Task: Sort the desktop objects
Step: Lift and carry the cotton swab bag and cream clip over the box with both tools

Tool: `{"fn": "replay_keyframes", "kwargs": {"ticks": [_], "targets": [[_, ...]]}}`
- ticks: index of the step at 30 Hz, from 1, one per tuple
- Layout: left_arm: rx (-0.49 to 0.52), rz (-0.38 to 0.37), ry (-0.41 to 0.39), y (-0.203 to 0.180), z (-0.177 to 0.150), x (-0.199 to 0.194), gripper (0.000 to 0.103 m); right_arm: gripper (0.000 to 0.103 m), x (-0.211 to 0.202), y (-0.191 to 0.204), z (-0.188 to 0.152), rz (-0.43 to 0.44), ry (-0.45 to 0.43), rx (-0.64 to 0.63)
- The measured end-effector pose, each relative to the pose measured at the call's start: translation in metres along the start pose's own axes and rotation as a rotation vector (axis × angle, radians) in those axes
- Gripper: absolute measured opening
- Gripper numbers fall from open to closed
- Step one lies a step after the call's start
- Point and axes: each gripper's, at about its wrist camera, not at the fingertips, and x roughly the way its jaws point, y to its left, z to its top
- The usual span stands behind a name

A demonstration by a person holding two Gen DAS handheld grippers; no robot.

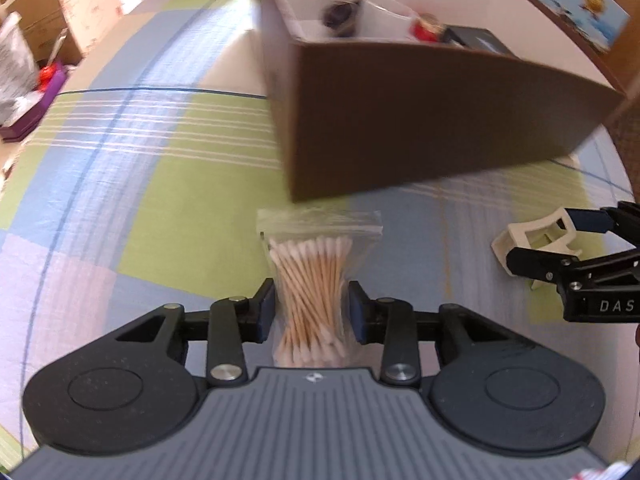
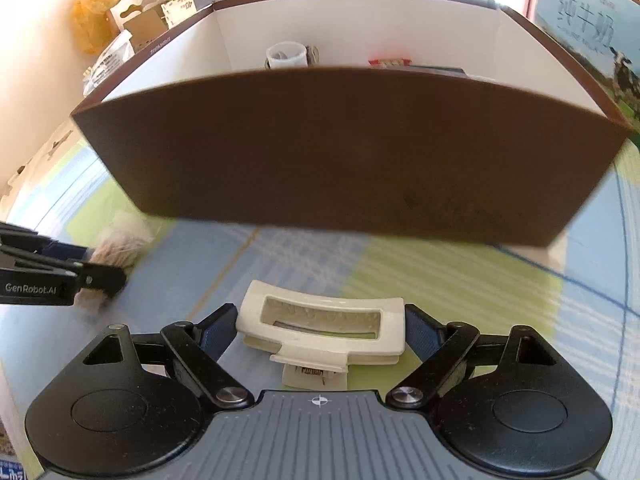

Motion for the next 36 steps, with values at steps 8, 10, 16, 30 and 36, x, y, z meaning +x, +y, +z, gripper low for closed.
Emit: {"fn": "replay_keyframes", "kwargs": {"ticks": [8,10,16,30,36], "targets": [[0.08,-0.097,0.026,-0.039,-0.013,-0.004,0.031,0.085,-0.024,-0.015,-0.029,-0.04,0.008,0.049],[0.094,-0.096,0.026,-0.045,-0.013,-0.003,0.036,0.086,-0.025,-0.017,-0.031,-0.05,0.013,0.065],[0.107,-0.084,0.027,-0.052,-0.009,0.0,0.039,0.095,-0.026,-0.014,-0.03,-0.077,-0.004,0.084],[0.146,-0.092,0.03,-0.056,-0.014,-0.009,0.026,0.084,-0.031,-0.01,-0.029,-0.069,0.009,0.059],[0.14,-0.131,0.002,-0.055,-0.012,-0.026,0.026,0.084,-0.047,-0.016,-0.023,-0.012,-0.012,0.118]]}}
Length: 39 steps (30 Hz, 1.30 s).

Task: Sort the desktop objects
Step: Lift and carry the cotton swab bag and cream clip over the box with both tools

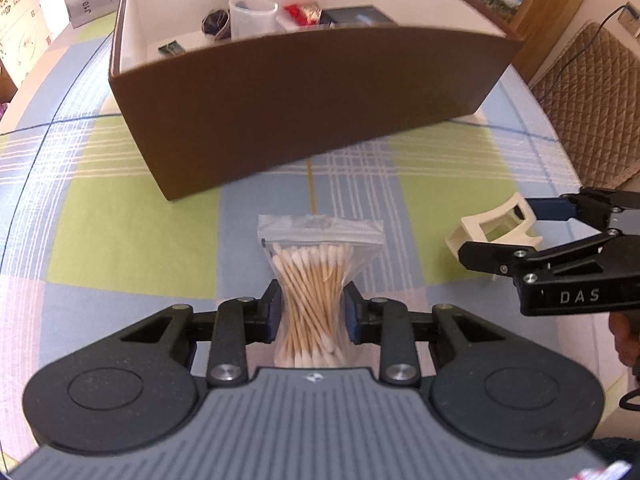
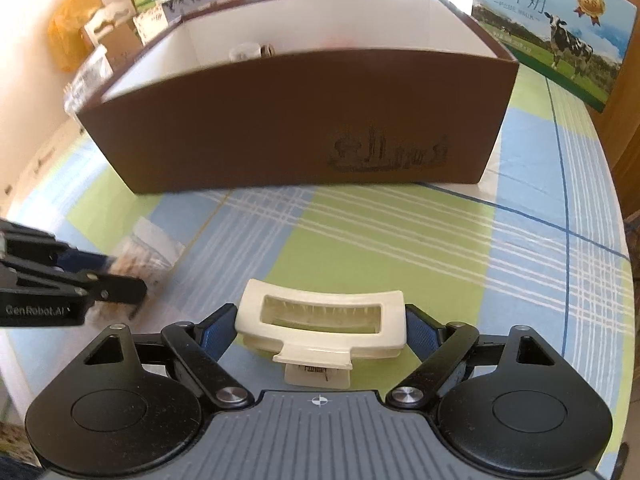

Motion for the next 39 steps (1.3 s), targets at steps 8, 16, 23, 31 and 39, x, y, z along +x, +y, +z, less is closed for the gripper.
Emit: {"fn": "replay_keyframes", "kwargs": {"ticks": [8,16,23,31,39], "targets": [[-0.007,-0.056,-0.081,-0.001,0.01,-0.038,0.025,0.084,-0.025,-0.002,0.019,0.081,-0.055,0.05],[-0.032,-0.086,-0.186,0.001,0.038,-0.069,0.025,0.084,-0.05,0.006,0.051,0.117,-0.151,0.009],[-0.041,-0.071,-0.276,0.013,0.078,-0.083,0.025,0.084,-0.061,0.009,0.096,0.12,-0.24,-0.015],[-0.059,-0.009,-0.297,0.035,0.131,-0.068,0.025,0.084,-0.039,-0.004,0.152,0.068,-0.285,-0.028],[-0.087,0.06,-0.272,0.065,0.183,-0.033,0.025,0.084,0.003,-0.02,0.2,0.016,-0.272,-0.041]]}}
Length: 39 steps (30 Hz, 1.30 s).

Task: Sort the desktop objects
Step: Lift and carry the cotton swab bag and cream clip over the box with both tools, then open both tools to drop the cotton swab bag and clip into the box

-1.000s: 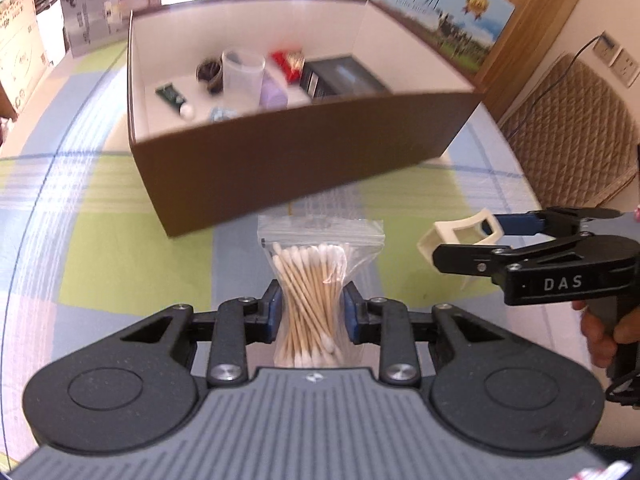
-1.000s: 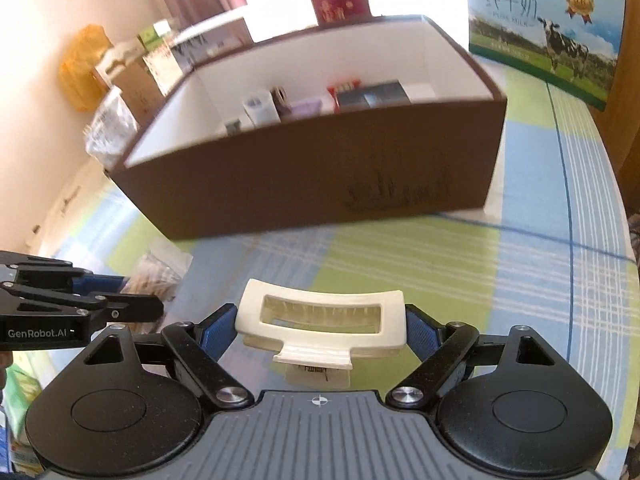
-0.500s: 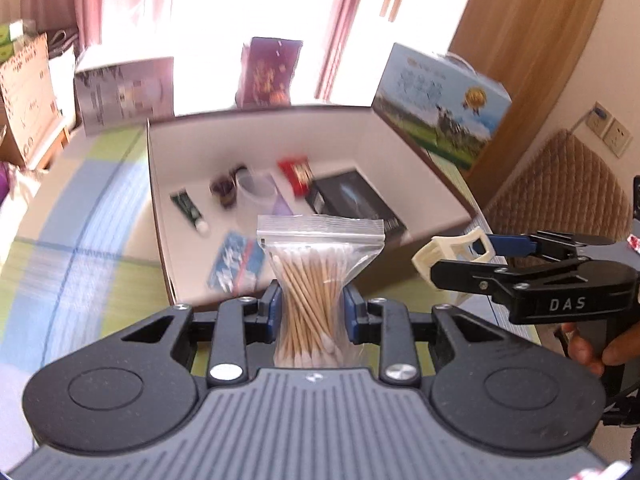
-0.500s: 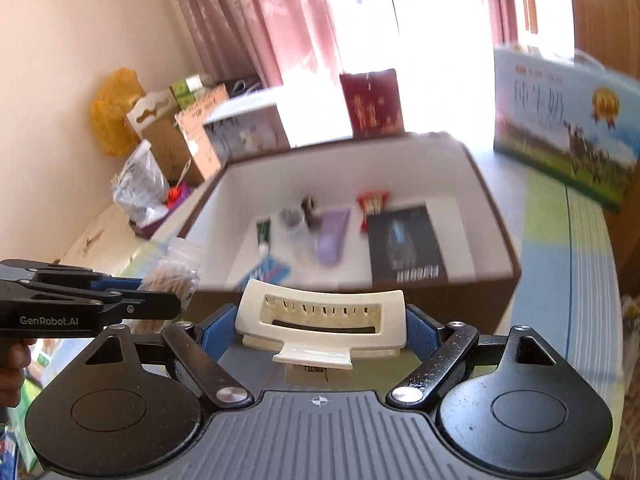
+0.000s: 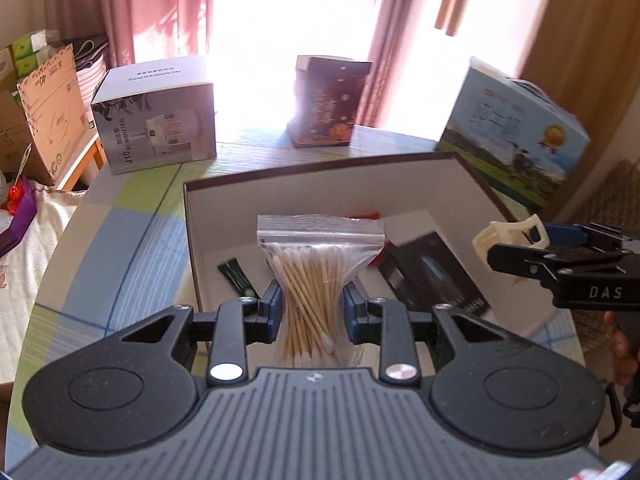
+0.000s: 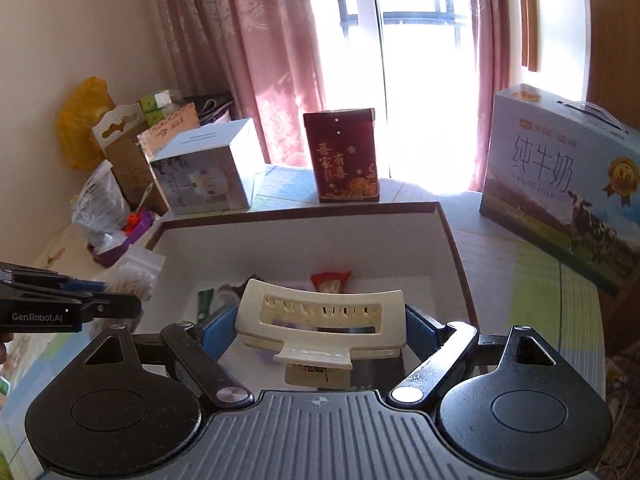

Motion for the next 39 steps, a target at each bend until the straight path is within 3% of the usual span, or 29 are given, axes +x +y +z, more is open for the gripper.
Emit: {"fn": "replay_keyframes", "kwargs": {"ticks": [13,27,35,39], "targets": [[-0.026,0.067,0.071,0.019,0.036,0.074,0.025,0.084,0.062,-0.019,0.021,-0.041,0.061,-0.057],[-0.008,0.098,0.141,0.023,0.043,0.115,0.026,0.084,0.09,-0.035,0.028,-0.037,0.105,-0.082],[0.025,0.107,0.131,0.019,0.044,0.116,0.045,0.084,0.098,-0.034,0.03,-0.047,0.112,-0.103],[0.038,0.116,0.126,0.018,0.044,0.115,0.045,0.084,0.1,-0.032,0.027,-0.029,0.124,-0.105]]}}
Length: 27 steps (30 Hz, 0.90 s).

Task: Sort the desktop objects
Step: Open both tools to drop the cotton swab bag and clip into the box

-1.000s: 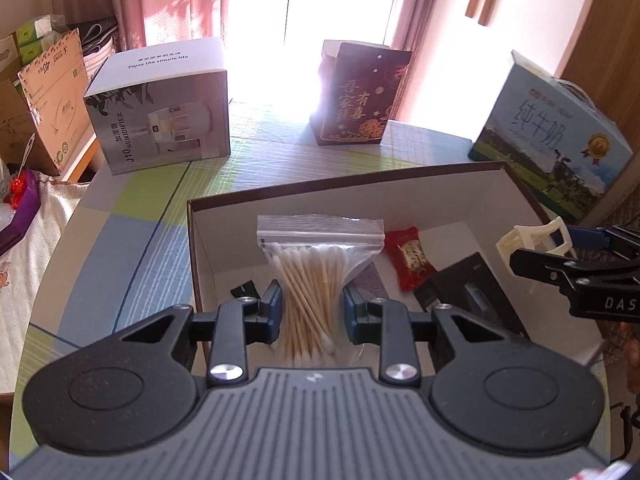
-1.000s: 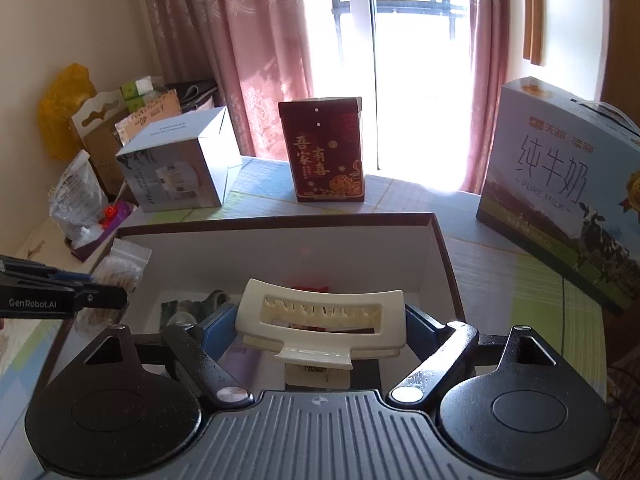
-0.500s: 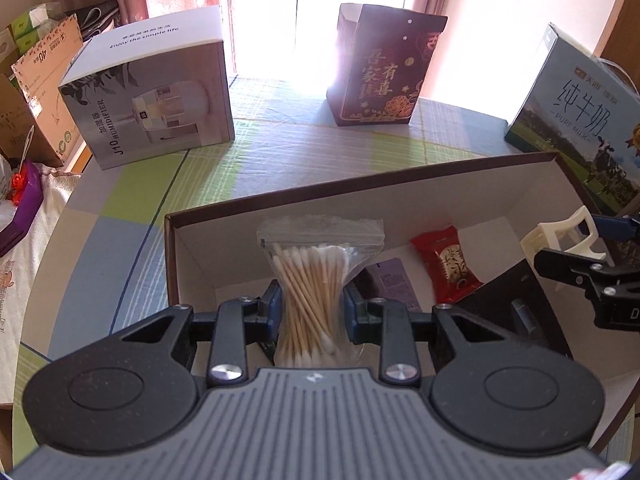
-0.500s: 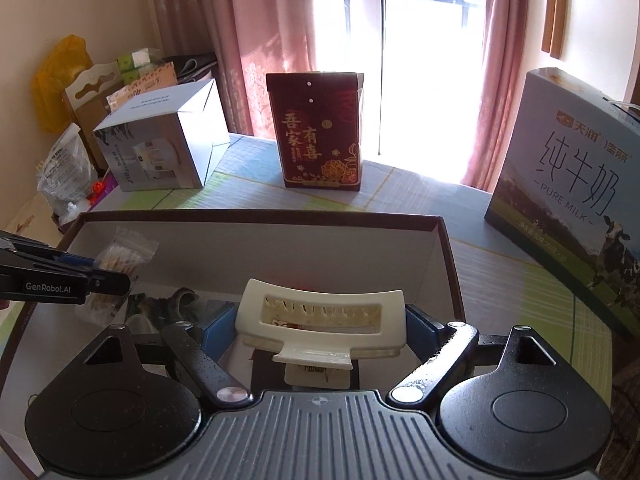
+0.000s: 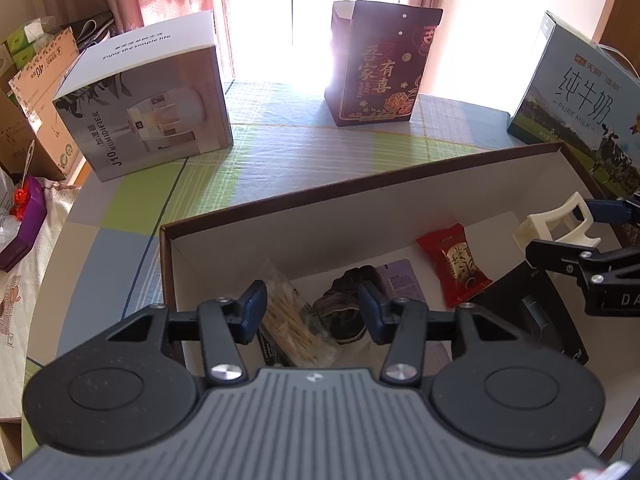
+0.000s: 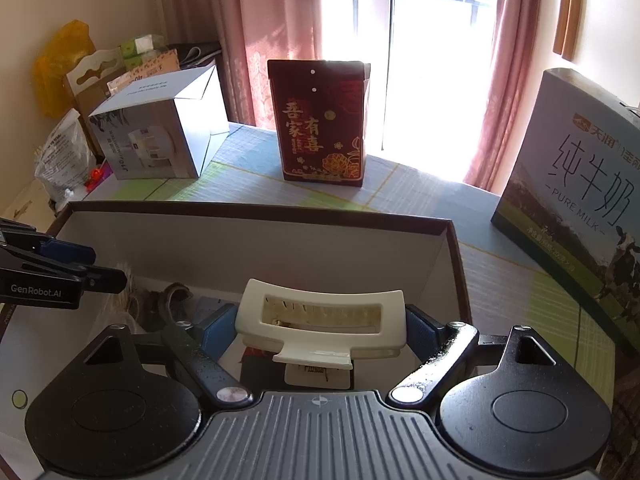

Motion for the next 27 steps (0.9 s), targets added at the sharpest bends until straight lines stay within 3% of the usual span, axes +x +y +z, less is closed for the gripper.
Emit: {"fn": "replay_keyframes", "kwargs": {"ticks": [15,27], "targets": [[0.014,-0.018,0.002,-0.005,-0.017,-0.014,0.047,0.084,-0.003,0.05,-0.03,0.137,0.099,-0.117],[0.004,-0.008,0.005,-0.003,-0.037,-0.033,0.049,0.084,-0.003,0.066,-0.037,0.157,0.112,-0.117]]}}
